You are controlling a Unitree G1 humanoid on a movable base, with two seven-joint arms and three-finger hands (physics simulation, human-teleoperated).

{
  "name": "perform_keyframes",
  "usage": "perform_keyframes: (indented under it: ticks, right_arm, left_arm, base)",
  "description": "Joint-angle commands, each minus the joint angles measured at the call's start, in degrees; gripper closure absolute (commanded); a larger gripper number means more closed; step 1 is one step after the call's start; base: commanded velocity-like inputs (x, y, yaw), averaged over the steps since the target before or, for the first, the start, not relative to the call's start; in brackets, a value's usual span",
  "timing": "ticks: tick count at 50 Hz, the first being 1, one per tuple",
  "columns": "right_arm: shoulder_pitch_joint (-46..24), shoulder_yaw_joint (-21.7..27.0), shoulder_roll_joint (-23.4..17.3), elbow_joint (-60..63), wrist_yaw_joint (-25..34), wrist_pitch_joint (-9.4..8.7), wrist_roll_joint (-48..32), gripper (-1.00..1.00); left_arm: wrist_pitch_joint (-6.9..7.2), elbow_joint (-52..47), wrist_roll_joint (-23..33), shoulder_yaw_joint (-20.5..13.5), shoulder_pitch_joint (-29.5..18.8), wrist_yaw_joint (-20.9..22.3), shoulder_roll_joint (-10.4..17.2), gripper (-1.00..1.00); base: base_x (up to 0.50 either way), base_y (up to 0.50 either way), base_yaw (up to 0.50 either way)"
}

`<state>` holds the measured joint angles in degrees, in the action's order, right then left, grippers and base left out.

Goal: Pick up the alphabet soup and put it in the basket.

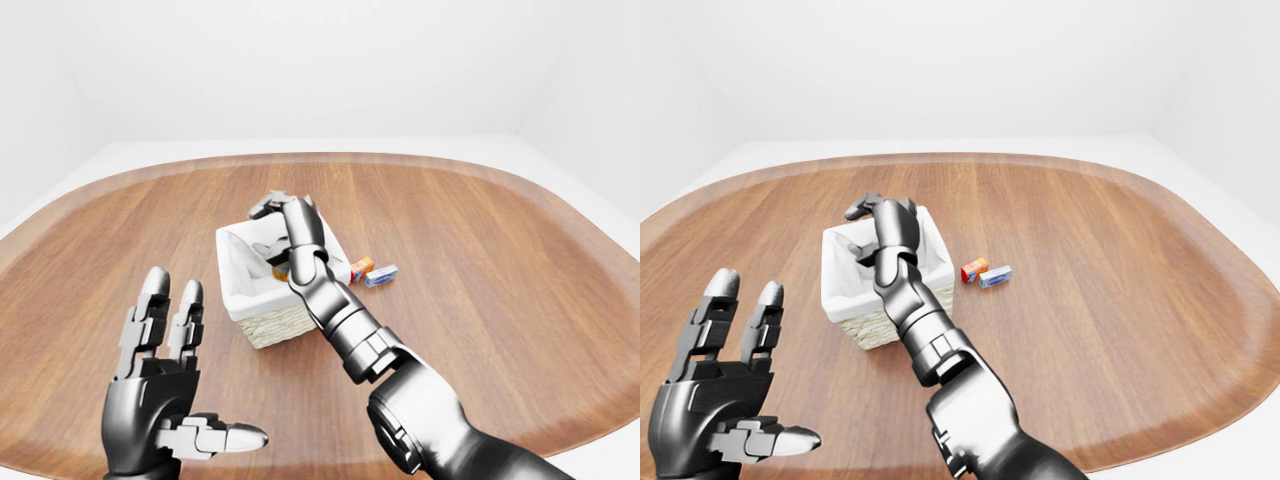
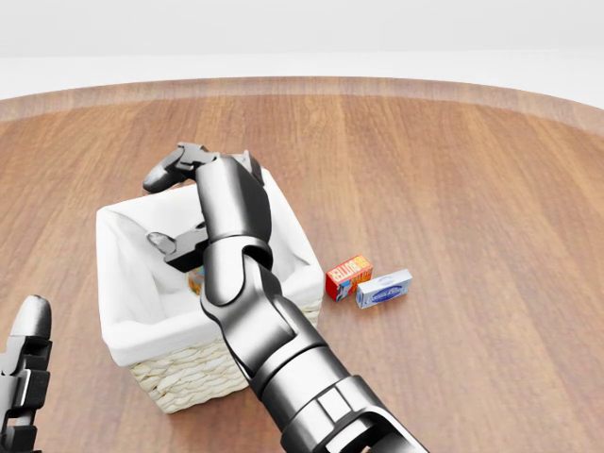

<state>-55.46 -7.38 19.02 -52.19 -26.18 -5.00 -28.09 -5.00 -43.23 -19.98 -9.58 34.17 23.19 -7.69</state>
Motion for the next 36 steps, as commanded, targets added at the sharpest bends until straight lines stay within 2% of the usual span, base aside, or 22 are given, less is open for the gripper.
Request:
perform_keyframes:
  ticks: [1, 36]
  right_arm:
    - [-0.3, -0.3, 0.4, -0.2, -1.3, 0.00, -0.7, -1.00]
    - [0.1, -0.3, 0.7, 0.0, -0.7, 0.00, -1.3, -1.00]
  left_arm:
    - [0.00, -0.1, -0.2, -0.3, 0.1, 0.3, -0.2, -1.00]
    - [0.00, 0.0, 0.1, -0.2, -0.3, 0.2, -0.2, -1.00]
  base:
    - [0.00, 0.00, 0.00]
    - [0.00, 0.00, 0.00]
